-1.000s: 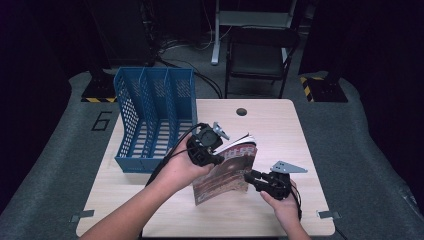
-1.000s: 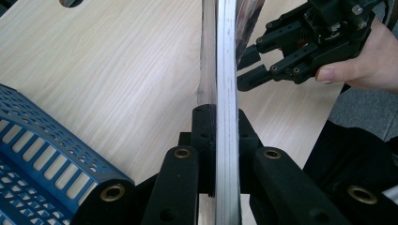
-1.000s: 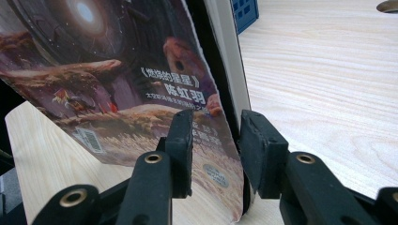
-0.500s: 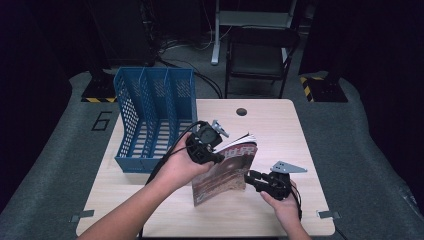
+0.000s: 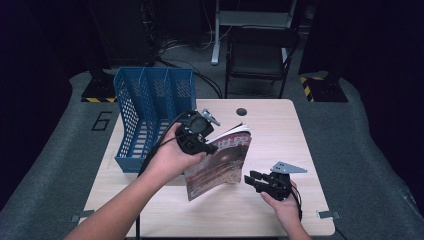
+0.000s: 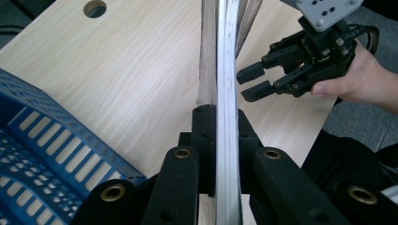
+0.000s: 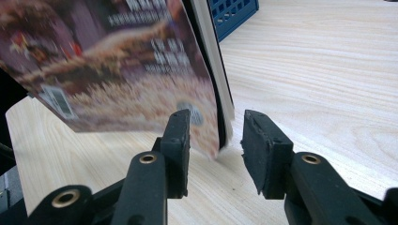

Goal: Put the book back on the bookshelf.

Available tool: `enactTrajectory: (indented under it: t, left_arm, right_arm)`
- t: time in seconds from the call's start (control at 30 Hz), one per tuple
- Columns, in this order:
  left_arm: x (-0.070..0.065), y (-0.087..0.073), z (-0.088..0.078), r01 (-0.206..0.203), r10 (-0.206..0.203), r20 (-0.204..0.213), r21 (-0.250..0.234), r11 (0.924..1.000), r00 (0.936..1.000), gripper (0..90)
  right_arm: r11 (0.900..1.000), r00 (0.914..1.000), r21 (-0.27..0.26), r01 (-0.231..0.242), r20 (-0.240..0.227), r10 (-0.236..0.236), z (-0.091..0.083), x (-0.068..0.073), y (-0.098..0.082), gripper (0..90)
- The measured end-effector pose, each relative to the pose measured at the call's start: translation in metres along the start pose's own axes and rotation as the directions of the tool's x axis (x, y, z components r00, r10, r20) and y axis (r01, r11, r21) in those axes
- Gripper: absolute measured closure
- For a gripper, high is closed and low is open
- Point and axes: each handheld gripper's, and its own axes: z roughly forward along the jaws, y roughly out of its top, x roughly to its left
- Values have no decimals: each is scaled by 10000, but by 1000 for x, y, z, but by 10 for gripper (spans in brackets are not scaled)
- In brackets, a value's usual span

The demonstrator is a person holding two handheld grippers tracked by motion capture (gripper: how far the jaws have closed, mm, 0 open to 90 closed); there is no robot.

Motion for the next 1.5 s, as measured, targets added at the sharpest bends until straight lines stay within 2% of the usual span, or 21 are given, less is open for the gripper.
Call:
enactTrajectory:
  t: [0.3,0.5,0.9,1.13,1.3,1.5]
  left_arm:
    - [11,4,-24,89,-90,-317,-4,10000,9995,839]
    - [19,6,-41,312,-319,-544,-147,9994,9980,839]
    - [40,9,-69,933,-955,-1045,-256,9953,9899,839]
    - [52,10,-80,1313,-1344,-1311,-321,9908,9822,838]
    - [62,9,-86,1674,-1717,-1452,-414,9850,9744,839]
    - [75,7,-94,2102,-2169,-1669,-572,9760,9618,839]
  right_arm:
    - [9999,10000,130,29,16,-29,2,0,-1,616]
    - [9998,10000,180,-3,38,2,2,1,-1,616]
    - [9997,10000,218,87,-20,-86,2,0,-2,616]
    - [9998,10000,218,51,72,-53,3,0,-2,616]
    - [9997,9999,213,74,80,-76,3,-1,-2,616]
    - [9997,9999,247,89,54,-91,3,-1,-2,616]
